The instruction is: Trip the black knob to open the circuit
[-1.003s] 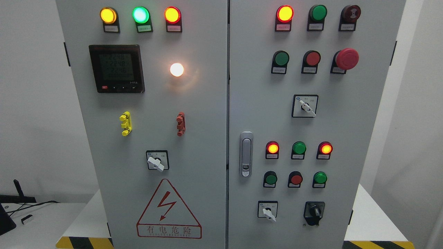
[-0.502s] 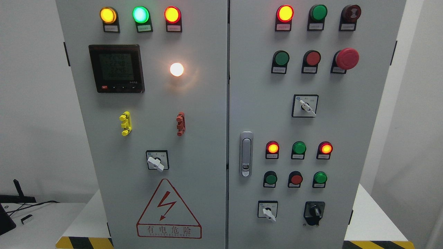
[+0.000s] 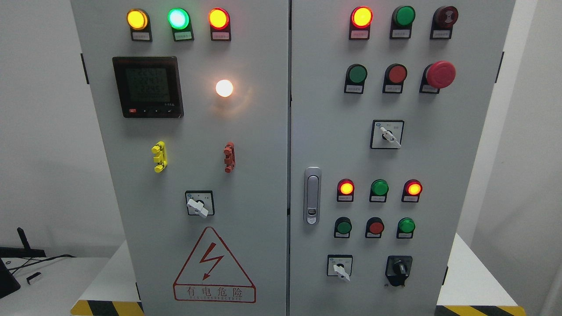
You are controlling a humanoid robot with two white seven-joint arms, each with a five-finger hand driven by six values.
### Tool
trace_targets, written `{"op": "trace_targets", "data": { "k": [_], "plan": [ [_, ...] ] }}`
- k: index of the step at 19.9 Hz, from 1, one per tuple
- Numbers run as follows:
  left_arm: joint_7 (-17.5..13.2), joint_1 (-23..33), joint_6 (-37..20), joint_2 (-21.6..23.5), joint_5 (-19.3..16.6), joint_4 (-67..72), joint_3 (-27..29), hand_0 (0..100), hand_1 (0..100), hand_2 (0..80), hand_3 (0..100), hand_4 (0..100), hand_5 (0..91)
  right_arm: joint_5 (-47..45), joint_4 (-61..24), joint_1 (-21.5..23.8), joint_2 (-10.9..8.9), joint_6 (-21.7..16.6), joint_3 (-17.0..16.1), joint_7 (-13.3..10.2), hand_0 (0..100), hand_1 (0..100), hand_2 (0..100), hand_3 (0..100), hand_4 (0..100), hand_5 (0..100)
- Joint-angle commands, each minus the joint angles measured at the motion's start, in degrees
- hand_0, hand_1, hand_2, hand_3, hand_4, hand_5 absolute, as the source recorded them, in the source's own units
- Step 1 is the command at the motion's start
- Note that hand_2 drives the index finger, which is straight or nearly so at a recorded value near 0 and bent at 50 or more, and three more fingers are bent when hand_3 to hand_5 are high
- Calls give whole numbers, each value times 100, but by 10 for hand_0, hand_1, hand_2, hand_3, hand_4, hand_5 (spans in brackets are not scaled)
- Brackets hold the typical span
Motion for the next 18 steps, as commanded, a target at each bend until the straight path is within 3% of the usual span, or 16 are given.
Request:
{"op": "trace_targets", "data": {
  "k": [1, 7, 11, 18],
  "plan": [
    [5, 0, -5, 3, -176, 0, 0, 120, 389, 0, 0, 0, 0, -1, 37, -370, -12, 74, 36, 7, 212, 654, 528, 946, 872, 853],
    [5, 0, -5, -6, -176, 0, 0, 120, 389, 0, 0, 0, 0, -10, 187, -572, 32, 171, 176, -46, 236, 687, 518, 1000, 967, 881],
    [5, 0, -5, 3, -176, 0, 0, 120, 389, 0, 0, 0, 0, -10, 213, -695, 41, 320, 176, -46, 280, 571, 526, 1000, 981, 888],
    [5, 0, -5, 3, -176, 0, 0, 120, 389, 0, 0, 0, 0, -10, 231, -722, 58, 347, 378, -72, 180, 399, 537, 1000, 984, 888]
  ]
}}
